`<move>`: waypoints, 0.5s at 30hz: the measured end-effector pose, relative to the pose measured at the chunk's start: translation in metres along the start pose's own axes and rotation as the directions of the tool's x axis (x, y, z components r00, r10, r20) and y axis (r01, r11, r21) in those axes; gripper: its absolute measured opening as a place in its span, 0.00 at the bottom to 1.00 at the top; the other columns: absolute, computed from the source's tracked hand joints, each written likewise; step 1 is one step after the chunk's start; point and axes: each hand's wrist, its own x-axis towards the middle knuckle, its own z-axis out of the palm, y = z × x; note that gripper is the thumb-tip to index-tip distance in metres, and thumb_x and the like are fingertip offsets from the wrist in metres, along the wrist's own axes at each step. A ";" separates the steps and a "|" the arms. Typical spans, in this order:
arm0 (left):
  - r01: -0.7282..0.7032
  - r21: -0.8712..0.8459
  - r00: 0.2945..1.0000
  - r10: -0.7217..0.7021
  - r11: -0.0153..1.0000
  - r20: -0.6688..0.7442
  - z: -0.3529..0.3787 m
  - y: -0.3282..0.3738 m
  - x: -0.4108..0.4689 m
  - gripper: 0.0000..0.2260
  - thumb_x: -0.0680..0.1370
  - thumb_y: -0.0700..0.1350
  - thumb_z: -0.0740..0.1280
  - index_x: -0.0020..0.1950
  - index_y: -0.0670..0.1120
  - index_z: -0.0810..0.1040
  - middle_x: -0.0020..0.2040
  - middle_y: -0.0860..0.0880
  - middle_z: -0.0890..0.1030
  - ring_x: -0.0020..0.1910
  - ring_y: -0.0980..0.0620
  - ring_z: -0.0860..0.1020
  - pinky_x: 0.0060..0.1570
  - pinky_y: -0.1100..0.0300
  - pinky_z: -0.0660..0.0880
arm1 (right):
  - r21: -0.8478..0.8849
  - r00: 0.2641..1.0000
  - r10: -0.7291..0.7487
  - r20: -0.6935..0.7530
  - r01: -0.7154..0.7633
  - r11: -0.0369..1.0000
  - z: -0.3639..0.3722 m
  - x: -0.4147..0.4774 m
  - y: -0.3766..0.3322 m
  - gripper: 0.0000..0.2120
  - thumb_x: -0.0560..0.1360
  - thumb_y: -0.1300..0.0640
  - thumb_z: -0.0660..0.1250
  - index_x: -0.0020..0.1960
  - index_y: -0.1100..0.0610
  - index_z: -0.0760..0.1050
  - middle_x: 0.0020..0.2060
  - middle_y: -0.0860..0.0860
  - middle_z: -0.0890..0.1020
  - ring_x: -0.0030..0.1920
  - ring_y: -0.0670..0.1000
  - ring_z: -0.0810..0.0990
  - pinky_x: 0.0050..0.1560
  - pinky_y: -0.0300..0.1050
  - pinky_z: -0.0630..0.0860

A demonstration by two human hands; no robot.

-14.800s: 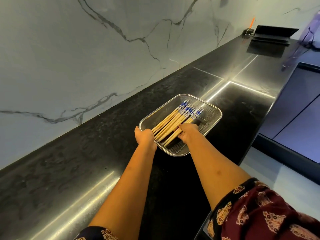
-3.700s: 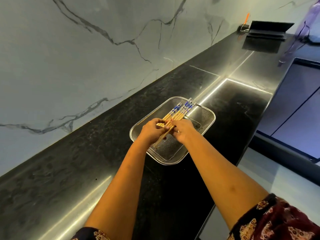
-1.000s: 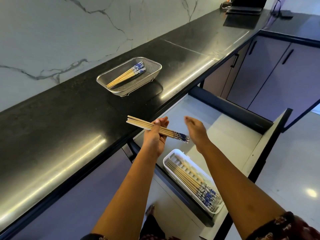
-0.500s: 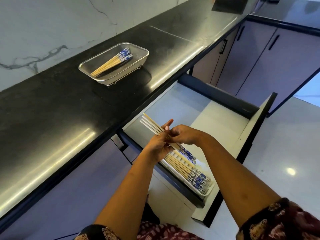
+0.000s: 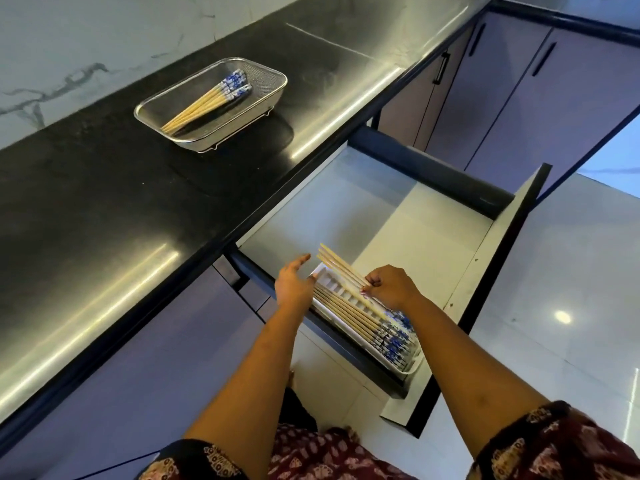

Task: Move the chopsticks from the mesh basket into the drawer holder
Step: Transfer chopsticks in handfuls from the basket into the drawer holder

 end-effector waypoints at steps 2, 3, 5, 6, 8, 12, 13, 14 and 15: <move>-0.159 0.274 0.986 0.141 0.949 0.084 -0.004 -0.012 0.007 0.21 0.76 0.40 0.66 0.68 0.47 0.70 0.69 0.46 0.70 0.68 0.47 0.67 0.69 0.52 0.64 | -0.138 0.999 0.052 0.003 -0.051 0.989 0.009 -0.003 0.002 0.08 0.74 0.53 0.69 0.49 0.57 0.80 0.42 0.55 0.82 0.46 0.57 0.81 0.43 0.43 0.74; -0.224 0.356 0.973 0.186 0.907 0.136 -0.004 -0.017 0.009 0.21 0.76 0.40 0.66 0.69 0.46 0.69 0.69 0.46 0.70 0.69 0.47 0.66 0.70 0.52 0.62 | -0.194 0.997 0.076 -0.006 -0.076 0.978 0.015 -0.004 0.002 0.11 0.74 0.53 0.69 0.54 0.56 0.79 0.47 0.54 0.83 0.48 0.57 0.82 0.46 0.44 0.76; -0.247 0.420 0.968 0.197 0.874 0.158 -0.001 -0.023 0.010 0.23 0.76 0.41 0.66 0.70 0.48 0.67 0.68 0.46 0.71 0.67 0.48 0.67 0.67 0.52 0.65 | -0.307 0.994 0.095 -0.053 -0.106 0.946 0.027 -0.008 0.001 0.13 0.75 0.52 0.67 0.58 0.56 0.78 0.51 0.54 0.83 0.51 0.56 0.82 0.47 0.44 0.76; -0.234 0.430 0.971 0.188 0.872 0.148 0.000 -0.025 0.011 0.23 0.76 0.42 0.66 0.70 0.49 0.67 0.67 0.46 0.73 0.66 0.47 0.69 0.64 0.52 0.67 | -0.353 0.993 0.096 -0.074 -0.116 0.928 0.031 -0.009 0.000 0.13 0.76 0.53 0.67 0.59 0.56 0.77 0.52 0.54 0.83 0.52 0.56 0.82 0.48 0.45 0.77; -0.249 0.490 0.967 0.185 0.835 0.177 0.003 -0.027 0.012 0.23 0.76 0.44 0.66 0.70 0.52 0.67 0.63 0.45 0.75 0.63 0.45 0.72 0.62 0.48 0.70 | -0.438 0.990 0.098 -0.099 -0.132 0.889 0.040 -0.008 -0.001 0.11 0.77 0.56 0.65 0.58 0.57 0.77 0.52 0.54 0.83 0.52 0.56 0.82 0.48 0.45 0.78; -0.288 0.584 0.957 0.198 0.759 0.214 0.005 -0.031 0.016 0.23 0.77 0.47 0.65 0.70 0.53 0.65 0.61 0.44 0.78 0.60 0.44 0.75 0.64 0.44 0.68 | -0.548 0.986 0.097 -0.135 -0.156 0.822 0.050 -0.004 -0.005 0.09 0.77 0.62 0.63 0.55 0.58 0.78 0.49 0.54 0.84 0.48 0.54 0.83 0.43 0.43 0.77; -0.280 0.592 0.959 0.192 0.756 0.208 0.005 -0.033 0.018 0.24 0.77 0.47 0.65 0.72 0.53 0.64 0.62 0.44 0.77 0.61 0.43 0.75 0.65 0.44 0.66 | -0.565 0.986 0.090 -0.139 -0.154 0.811 0.052 -0.002 -0.005 0.09 0.77 0.64 0.63 0.54 0.58 0.78 0.48 0.53 0.84 0.47 0.54 0.83 0.40 0.42 0.75; -0.276 0.605 0.960 0.186 0.747 0.209 0.005 -0.036 0.020 0.25 0.76 0.47 0.65 0.73 0.52 0.62 0.63 0.44 0.76 0.62 0.43 0.74 0.66 0.44 0.64 | -0.581 0.987 0.082 -0.139 -0.148 0.800 0.053 0.000 -0.006 0.09 0.76 0.65 0.63 0.54 0.59 0.78 0.47 0.53 0.83 0.47 0.54 0.83 0.39 0.42 0.74; -0.277 0.619 0.960 0.177 0.735 0.219 0.005 -0.038 0.021 0.26 0.76 0.48 0.66 0.73 0.52 0.61 0.64 0.44 0.76 0.63 0.44 0.73 0.68 0.44 0.61 | -0.595 0.988 0.074 -0.135 -0.141 0.792 0.055 0.002 -0.005 0.09 0.76 0.66 0.63 0.54 0.59 0.78 0.47 0.53 0.83 0.46 0.54 0.83 0.38 0.42 0.73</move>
